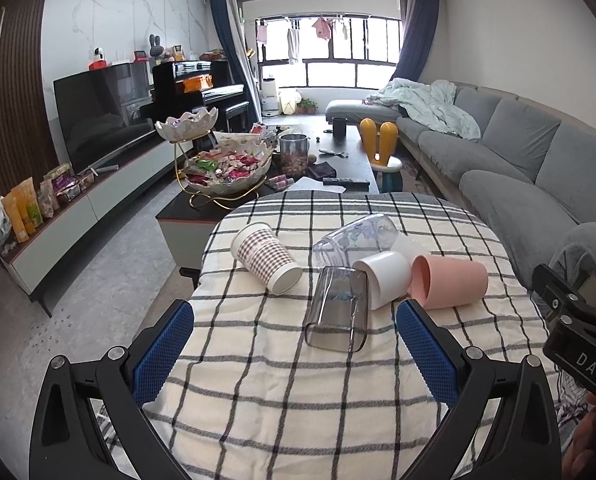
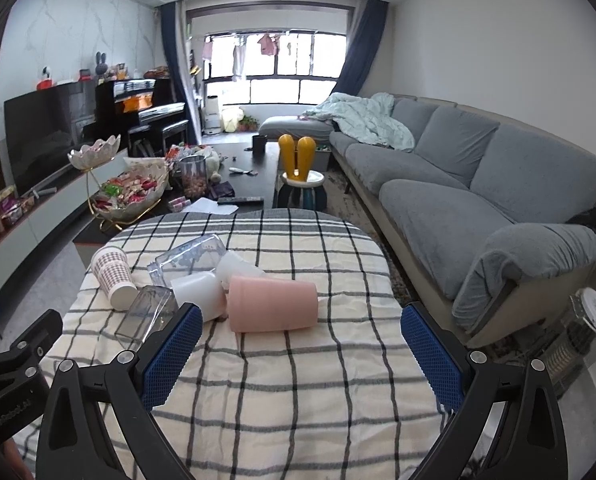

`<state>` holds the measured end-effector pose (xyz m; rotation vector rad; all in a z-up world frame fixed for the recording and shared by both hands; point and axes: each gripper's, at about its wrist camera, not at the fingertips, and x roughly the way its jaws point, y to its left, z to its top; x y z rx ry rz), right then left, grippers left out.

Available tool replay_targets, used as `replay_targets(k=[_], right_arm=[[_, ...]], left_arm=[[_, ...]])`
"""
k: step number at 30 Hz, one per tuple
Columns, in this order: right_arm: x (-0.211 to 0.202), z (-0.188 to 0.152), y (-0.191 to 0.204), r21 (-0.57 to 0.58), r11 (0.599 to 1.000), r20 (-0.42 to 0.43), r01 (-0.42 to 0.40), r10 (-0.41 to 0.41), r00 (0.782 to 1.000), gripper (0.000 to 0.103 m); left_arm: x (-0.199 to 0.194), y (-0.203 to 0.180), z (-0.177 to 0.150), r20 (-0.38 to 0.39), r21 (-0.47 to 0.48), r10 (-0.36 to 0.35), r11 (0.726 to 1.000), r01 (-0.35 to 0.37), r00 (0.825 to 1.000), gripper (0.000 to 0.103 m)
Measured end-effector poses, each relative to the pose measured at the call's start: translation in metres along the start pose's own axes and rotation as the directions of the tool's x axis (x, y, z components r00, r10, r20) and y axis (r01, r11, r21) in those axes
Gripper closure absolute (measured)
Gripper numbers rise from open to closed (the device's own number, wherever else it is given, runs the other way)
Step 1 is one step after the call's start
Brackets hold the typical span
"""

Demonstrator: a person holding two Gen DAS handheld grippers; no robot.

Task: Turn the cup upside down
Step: 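Move the right gripper to the pink cup and close around it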

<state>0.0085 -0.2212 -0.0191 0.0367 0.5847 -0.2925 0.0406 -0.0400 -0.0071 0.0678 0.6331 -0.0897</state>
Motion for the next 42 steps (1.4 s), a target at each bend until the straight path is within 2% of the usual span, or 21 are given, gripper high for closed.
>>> replay_targets(k=[6,9,11,14,17,20,25,28,32,36,38,42], right_arm=[[0.043,0.024,-0.002,-0.141,0.984,-0.104,-0.105,0.091,0.99,0.003],[0.068,0.04,-0.005,-0.219,0.96,-0.18,-0.174,0.136,0.974,0.003],[0.088,0.05,-0.006,-0.263,0.939,-0.25,-0.223,0.157,0.956,0.003],[0.118,0.06,-0.002,-0.322,0.903,-0.353,-0.283,0.163,0.921,0.003],[0.144,0.063,0.004,-0.388,0.843,-0.477,-0.373,0.163,0.864,0.003],[0.162,0.058,0.013,-0.448,0.777,-0.573,-0.442,0.129,0.809,0.004],[0.18,0.043,0.029,-0.525,0.673,-0.637,-0.521,0.095,0.765,0.004],[0.195,0.037,0.034,-0.517,0.653,-0.679,-0.553,0.081,0.73,0.005],[0.211,0.03,0.041,-0.536,0.626,-0.694,-0.566,0.055,0.718,0.006],[0.225,0.021,0.047,-0.531,0.619,-0.713,-0.579,0.042,0.7,0.007],[0.23,0.015,0.049,-0.514,0.619,-0.732,-0.594,0.044,0.68,0.012],[0.229,0.014,0.049,-0.513,0.625,-0.729,-0.588,0.045,0.683,0.014]], left_arm=[[0.021,-0.026,0.017,-0.053,-0.055,0.137,0.989,-0.139,0.989,0.0],[0.026,-0.043,0.025,-0.05,-0.083,0.185,0.979,-0.189,0.981,0.0],[0.027,-0.051,0.03,-0.054,-0.11,0.206,0.971,-0.211,0.977,0.0],[0.029,-0.057,0.033,-0.091,-0.177,0.239,0.952,-0.252,0.967,0.0],[0.035,-0.062,0.033,-0.157,-0.253,0.245,0.927,-0.279,0.957,0.0],[0.043,-0.07,0.034,-0.202,-0.278,0.234,0.918,-0.285,0.951,0.0],[0.055,-0.083,0.03,-0.263,-0.286,0.197,0.919,-0.272,0.944,0.0],[0.062,-0.085,0.028,-0.28,-0.292,0.193,0.916,-0.275,0.94,0.0],[0.077,-0.085,0.024,-0.322,-0.282,0.2,0.913,-0.296,0.925,0.0],[0.09,-0.087,0.019,-0.354,-0.26,0.196,0.919,-0.297,0.915,0.0],[0.095,-0.086,0.018,-0.363,-0.252,0.198,0.92,-0.301,0.91,0.0],[0.1,-0.082,0.015,-0.377,-0.253,0.199,0.917,-0.308,0.904,0.0]])
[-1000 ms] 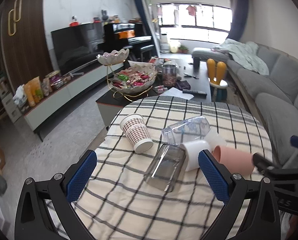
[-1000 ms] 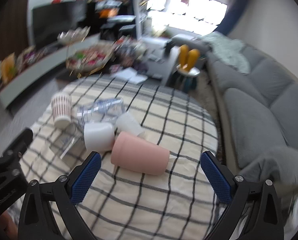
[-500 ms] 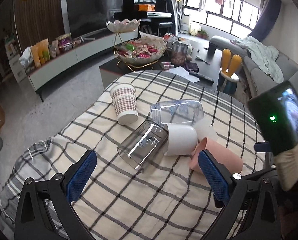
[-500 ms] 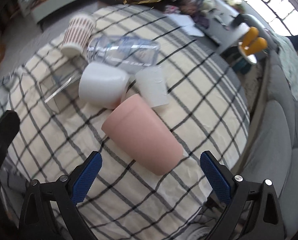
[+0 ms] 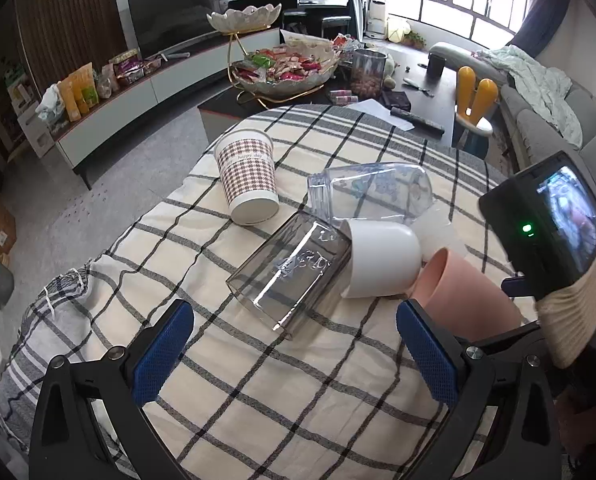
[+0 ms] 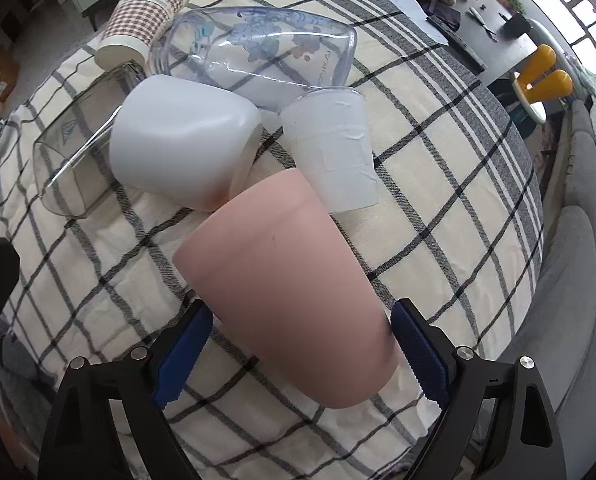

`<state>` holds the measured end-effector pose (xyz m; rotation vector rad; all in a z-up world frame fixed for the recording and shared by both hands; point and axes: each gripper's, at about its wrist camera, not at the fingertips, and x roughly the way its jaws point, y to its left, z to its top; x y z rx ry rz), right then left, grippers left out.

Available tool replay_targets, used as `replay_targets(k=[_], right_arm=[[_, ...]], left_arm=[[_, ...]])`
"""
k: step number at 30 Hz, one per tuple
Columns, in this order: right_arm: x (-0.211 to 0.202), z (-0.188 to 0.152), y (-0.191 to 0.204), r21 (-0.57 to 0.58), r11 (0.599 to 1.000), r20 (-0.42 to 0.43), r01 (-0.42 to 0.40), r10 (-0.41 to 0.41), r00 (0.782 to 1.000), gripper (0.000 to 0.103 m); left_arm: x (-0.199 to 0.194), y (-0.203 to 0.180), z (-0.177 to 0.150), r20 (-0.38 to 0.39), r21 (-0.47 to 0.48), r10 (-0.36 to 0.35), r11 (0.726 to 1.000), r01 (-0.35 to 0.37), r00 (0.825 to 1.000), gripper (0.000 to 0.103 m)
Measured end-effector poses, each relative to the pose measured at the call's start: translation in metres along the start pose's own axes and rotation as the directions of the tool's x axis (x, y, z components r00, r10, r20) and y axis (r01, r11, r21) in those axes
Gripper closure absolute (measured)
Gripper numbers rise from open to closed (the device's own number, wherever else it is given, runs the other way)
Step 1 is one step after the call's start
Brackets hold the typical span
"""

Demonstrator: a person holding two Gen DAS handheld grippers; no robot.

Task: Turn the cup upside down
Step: 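Move the right gripper to the pink cup and close around it, then lift the pink cup with the right gripper toward the left gripper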

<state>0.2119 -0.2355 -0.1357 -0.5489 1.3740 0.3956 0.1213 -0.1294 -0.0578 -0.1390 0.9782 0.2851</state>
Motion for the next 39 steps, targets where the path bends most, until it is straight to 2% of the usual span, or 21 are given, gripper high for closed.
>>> replay_targets(k=[6,12,15,19,21,22,23,24,25,28,33,34,35,39], right_arm=[[-0.01,-0.005,0.003,0.032,0.999,0.019,-0.022,0.021,1.0,0.028],[-0.023,-0.015,0.013,0.081,0.995,0.046,-0.058,0.054,0.997,0.043],[-0.033,-0.024,0.017,0.114,0.989,0.068,-0.091,0.084,0.994,0.053],[-0.048,-0.03,0.019,0.149,0.977,0.091,-0.152,0.14,0.986,0.086],[-0.045,-0.026,0.018,0.151,0.978,0.082,-0.144,0.132,0.988,0.086],[-0.045,-0.025,0.02,0.152,0.978,0.078,-0.14,0.13,0.988,0.078],[-0.043,-0.023,0.02,0.154,0.98,0.066,-0.126,0.117,0.991,0.058],[-0.042,-0.021,0.021,0.157,0.983,0.058,-0.098,0.09,0.994,0.046],[-0.042,-0.019,0.02,0.159,0.984,0.067,-0.081,0.071,0.995,0.03],[-0.035,-0.011,0.018,0.151,0.985,0.061,-0.082,0.074,0.995,0.028],[-0.019,0.006,0.022,0.118,0.981,0.034,-0.153,0.15,0.988,0.028],[-0.017,0.008,0.023,0.115,0.98,0.032,-0.16,0.158,0.987,0.028],[-0.015,0.009,0.025,0.109,0.98,0.031,-0.166,0.164,0.986,0.034],[-0.014,0.012,0.026,0.114,0.979,0.04,-0.17,0.166,0.985,0.035]], left_arm=[[0.0,0.002,0.001,-0.006,0.021,-0.013,1.0,0.013,1.0,0.0],[-0.008,0.013,0.003,0.024,0.025,-0.028,0.999,0.027,0.999,0.0],[-0.011,0.018,0.005,0.032,0.026,-0.03,0.999,0.029,0.999,0.0],[-0.016,0.026,0.006,0.042,0.026,-0.044,0.999,0.043,0.998,0.0],[-0.018,0.028,0.006,0.054,0.025,-0.041,0.999,0.04,0.998,0.0],[-0.019,0.03,0.007,0.058,0.027,-0.042,0.999,0.041,0.997,0.0],[-0.019,0.03,0.007,0.06,0.028,-0.043,0.999,0.041,0.997,0.0],[-0.02,0.031,0.007,0.061,0.03,-0.042,0.999,0.04,0.997,0.0],[-0.02,0.032,0.008,0.064,0.03,-0.038,0.999,0.036,0.997,0.0],[-0.018,0.035,0.009,0.065,0.026,-0.03,0.999,0.028,0.997,0.0],[-0.008,0.042,0.014,0.044,0.003,-0.021,1.0,0.021,0.999,0.0],[-0.006,0.043,0.015,0.04,-0.003,-0.018,1.0,0.019,0.999,0.0],[-0.004,0.045,0.016,0.037,-0.007,-0.015,1.0,0.015,0.999,0.0],[0.002,0.048,0.017,0.023,-0.009,-0.007,1.0,0.008,1.0,0.0]])
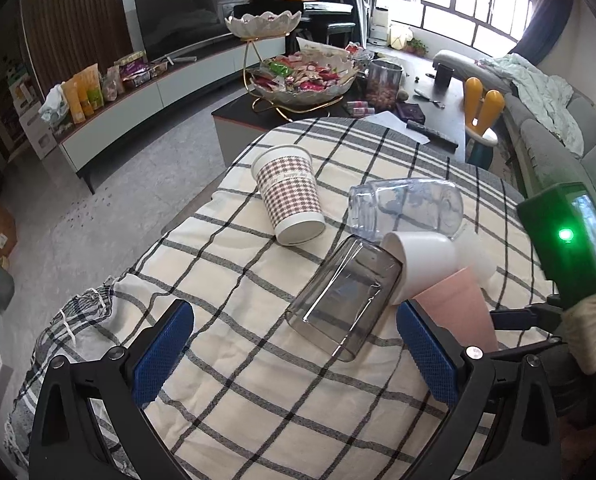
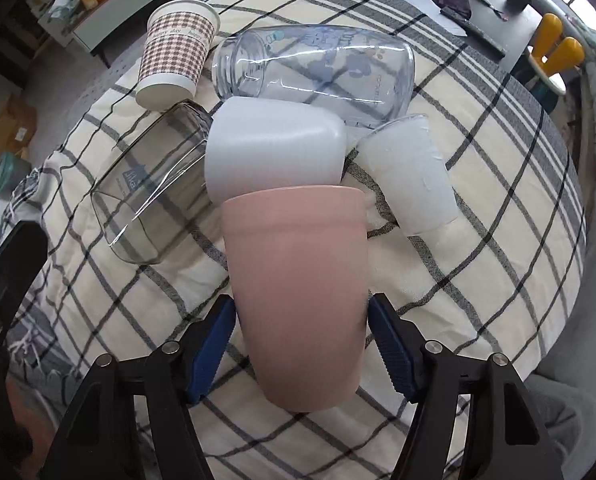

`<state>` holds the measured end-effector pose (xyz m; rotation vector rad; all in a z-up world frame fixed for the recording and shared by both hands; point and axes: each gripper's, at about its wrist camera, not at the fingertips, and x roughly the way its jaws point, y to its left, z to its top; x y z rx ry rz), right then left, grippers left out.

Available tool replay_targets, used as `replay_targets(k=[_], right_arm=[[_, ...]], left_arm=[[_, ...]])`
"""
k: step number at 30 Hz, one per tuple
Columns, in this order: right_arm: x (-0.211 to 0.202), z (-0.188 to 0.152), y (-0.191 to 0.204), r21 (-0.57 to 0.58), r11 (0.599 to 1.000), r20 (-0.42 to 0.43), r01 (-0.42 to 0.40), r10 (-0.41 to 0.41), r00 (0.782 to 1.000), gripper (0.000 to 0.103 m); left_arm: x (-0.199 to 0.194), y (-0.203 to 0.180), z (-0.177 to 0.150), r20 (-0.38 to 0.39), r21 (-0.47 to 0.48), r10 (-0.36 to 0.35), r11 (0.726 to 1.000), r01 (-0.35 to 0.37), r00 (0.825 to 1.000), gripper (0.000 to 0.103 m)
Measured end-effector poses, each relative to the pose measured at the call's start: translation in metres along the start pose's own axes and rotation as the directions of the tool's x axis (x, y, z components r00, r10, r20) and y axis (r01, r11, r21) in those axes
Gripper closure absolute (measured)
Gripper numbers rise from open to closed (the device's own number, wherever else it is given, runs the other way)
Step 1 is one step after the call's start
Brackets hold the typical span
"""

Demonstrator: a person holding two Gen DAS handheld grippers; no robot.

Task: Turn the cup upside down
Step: 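Lift the pink cup with the right gripper toward the left gripper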

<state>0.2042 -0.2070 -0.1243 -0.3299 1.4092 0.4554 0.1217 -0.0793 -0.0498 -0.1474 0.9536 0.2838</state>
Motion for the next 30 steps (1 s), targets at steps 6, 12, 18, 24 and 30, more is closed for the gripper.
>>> replay_targets(k=[6,12,18,24,30], right_arm=[[-0.012,-0.016,0.007,0.061,0.998,0.032,-0.006,0.005,0.999,0.036],[-0.038,-0.038,0.021,0.223,0.973,0.125,-0.054,0.027,0.992,0.036],[-0.038,-0.071,0.039,0.457,0.863,0.233,-0.215,0.116,0.965,0.036],[-0.018,-0.094,0.077,0.612,0.714,0.286,-0.34,0.201,0.937,0.036],[-0.004,-0.097,0.11,0.674,0.628,0.317,-0.388,0.229,0.92,0.036]], left_arm=[[-0.004,0.004,-0.002,-0.002,0.02,-0.035,0.999,0.035,0.999,0.0],[-0.02,0.025,0.001,0.064,0.098,-0.102,0.991,0.096,0.993,0.0],[-0.03,0.072,0.004,0.092,0.158,-0.158,0.977,0.142,0.983,0.0],[-0.038,0.118,0.0,0.115,0.231,-0.172,0.963,0.142,0.978,0.0],[-0.04,0.152,0.0,0.124,0.22,-0.195,0.962,0.164,0.973,0.0]])
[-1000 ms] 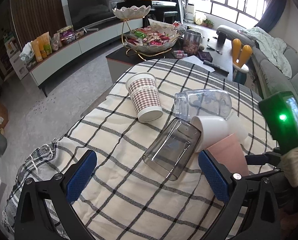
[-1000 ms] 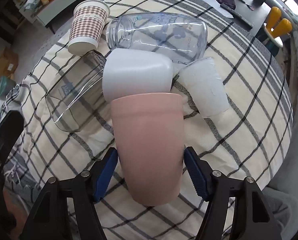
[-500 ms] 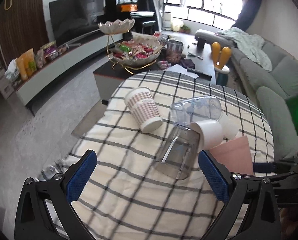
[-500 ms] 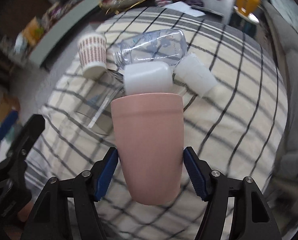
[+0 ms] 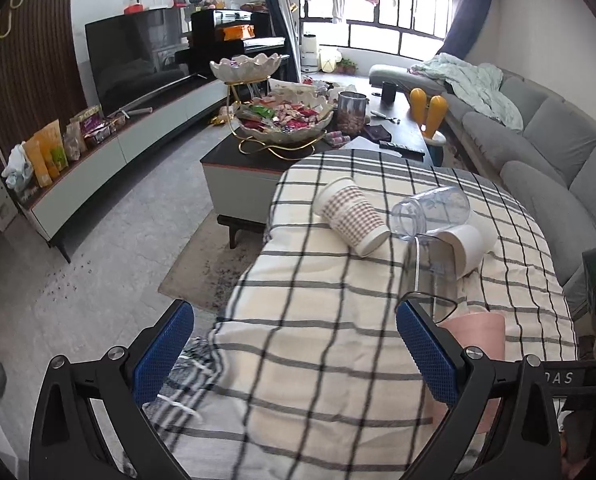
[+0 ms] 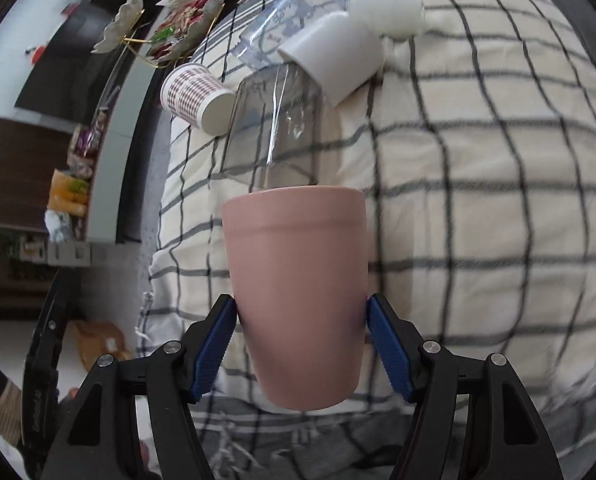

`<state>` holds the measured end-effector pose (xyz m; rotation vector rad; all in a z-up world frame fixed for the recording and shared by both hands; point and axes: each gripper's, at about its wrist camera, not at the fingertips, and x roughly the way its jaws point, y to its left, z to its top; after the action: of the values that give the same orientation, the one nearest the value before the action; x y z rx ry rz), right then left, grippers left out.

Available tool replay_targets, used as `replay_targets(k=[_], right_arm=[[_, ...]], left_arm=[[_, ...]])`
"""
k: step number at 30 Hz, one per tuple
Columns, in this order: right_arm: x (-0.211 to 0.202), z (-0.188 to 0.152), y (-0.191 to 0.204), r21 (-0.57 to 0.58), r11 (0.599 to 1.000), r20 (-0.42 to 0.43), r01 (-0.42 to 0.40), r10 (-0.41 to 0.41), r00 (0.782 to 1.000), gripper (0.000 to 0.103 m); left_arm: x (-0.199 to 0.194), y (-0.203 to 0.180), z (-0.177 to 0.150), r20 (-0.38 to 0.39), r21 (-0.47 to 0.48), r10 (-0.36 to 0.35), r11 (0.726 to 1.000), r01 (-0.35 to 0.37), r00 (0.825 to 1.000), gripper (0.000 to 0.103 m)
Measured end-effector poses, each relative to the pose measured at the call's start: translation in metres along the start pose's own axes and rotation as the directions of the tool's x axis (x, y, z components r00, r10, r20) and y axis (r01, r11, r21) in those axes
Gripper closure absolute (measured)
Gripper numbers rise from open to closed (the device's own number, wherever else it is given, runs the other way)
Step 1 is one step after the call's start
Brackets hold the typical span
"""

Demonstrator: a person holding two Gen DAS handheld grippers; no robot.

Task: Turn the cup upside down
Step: 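Lift the pink cup with the right gripper toward the left gripper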

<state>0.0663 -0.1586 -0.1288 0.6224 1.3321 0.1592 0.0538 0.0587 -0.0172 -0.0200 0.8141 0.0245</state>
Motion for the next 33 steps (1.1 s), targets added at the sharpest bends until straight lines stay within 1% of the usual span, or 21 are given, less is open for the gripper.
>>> replay_targets(k=[5,8,13,20,21,22,25,28,29,31,33], right_arm=[[0.011,-0.006,0.007,0.066,0.998,-0.003,0.001,-0.001,1.0,0.036],[0.015,-0.005,0.012,0.08,0.997,0.008,0.023,-0.024,1.0,0.036],[0.025,-0.007,0.012,0.104,0.993,-0.002,0.049,-0.05,0.999,0.035],[0.019,-0.005,0.014,0.082,0.995,0.016,0.055,-0.056,0.998,0.035],[0.018,-0.004,0.016,0.075,0.996,0.023,0.055,-0.057,0.998,0.033],[0.015,-0.004,0.018,0.068,0.996,0.032,0.054,-0.056,0.998,0.031],[0.003,-0.005,0.019,0.047,0.997,0.069,0.054,-0.057,0.996,0.031],[-0.013,-0.01,0.015,0.033,0.998,0.109,0.049,-0.052,0.993,0.03],[-0.022,-0.013,0.012,0.024,0.998,0.137,0.057,-0.06,0.989,0.03],[-0.041,-0.021,0.004,0.007,0.996,0.207,0.094,-0.094,0.974,0.029],[-0.062,-0.03,-0.007,0.005,0.991,0.285,0.132,-0.128,0.95,0.027]], left_arm=[[-0.001,0.022,0.002,0.007,-0.028,-0.005,1.0,0.005,1.0,0.0],[0.001,0.027,0.002,0.01,-0.031,-0.007,0.999,0.007,1.0,0.0],[0.005,0.031,0.0,-0.008,-0.027,-0.011,1.0,0.011,1.0,0.0],[0.01,0.032,-0.003,-0.026,-0.023,-0.004,1.0,0.004,1.0,0.0],[0.009,0.032,-0.003,-0.024,-0.023,-0.005,1.0,0.005,1.0,0.0],[0.008,0.031,-0.003,-0.021,-0.022,-0.006,1.0,0.006,1.0,0.0],[0.004,0.027,-0.003,-0.012,-0.016,-0.017,1.0,0.017,1.0,0.0],[-0.001,0.02,-0.008,0.014,-0.014,-0.054,0.998,0.054,0.998,0.0],[-0.002,0.017,-0.011,0.023,-0.011,-0.059,0.998,0.06,0.998,0.0],[-0.004,0.007,-0.019,0.044,-0.005,-0.074,0.997,0.075,0.996,0.0],[-0.003,-0.007,-0.03,0.058,0.001,-0.107,0.994,0.107,0.993,0.0]])
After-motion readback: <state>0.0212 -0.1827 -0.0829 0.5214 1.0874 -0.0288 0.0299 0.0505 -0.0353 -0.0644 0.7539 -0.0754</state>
